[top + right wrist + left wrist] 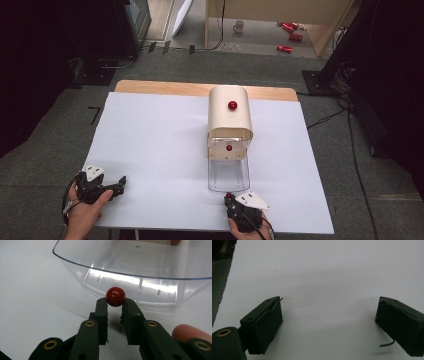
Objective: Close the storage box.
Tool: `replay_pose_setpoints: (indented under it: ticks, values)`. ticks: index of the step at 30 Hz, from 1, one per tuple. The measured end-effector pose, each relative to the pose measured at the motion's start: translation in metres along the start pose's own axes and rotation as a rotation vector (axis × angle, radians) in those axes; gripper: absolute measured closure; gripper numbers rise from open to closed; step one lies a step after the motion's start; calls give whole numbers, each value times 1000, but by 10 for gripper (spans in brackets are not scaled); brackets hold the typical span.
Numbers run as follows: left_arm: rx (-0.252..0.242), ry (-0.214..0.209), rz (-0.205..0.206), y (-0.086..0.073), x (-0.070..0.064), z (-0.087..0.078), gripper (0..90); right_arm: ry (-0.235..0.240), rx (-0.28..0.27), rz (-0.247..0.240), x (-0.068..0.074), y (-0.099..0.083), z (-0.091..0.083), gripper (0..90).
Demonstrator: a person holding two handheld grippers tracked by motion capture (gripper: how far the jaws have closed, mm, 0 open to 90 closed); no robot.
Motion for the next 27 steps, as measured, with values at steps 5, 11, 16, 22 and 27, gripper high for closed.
replay_pose_setpoints:
  ticks: [5, 11, 16, 22, 27]
  values:
    - [-1, 1, 0, 0, 0, 0, 71, 7, -26, 6, 1, 7, -6, 779]
    - [-1, 1, 0, 0, 0, 0, 70, 4, -50, 5, 0, 17, -8, 783]
    - [-1, 1, 0, 0, 0, 0, 71, -1, -59, 1, -1, 27, -5, 784]
    - [-2, -1, -1, 0, 0, 0, 71, -7, -55, -3, -3, 37, 2, 785]
    - [-2, -1, -1, 0, 0, 0, 71, -13, -53, -7, -4, 43, 7, 786]
Point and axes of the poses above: each handheld gripper's, and its own axes: z roughly forward along the jaws, y roughly out of its top, x roughly to its left, the point moved 5 cm from there along z, roughly forward along the jaws, and after that the axes turned 12 degrees about -y, right-handed, at the moved point
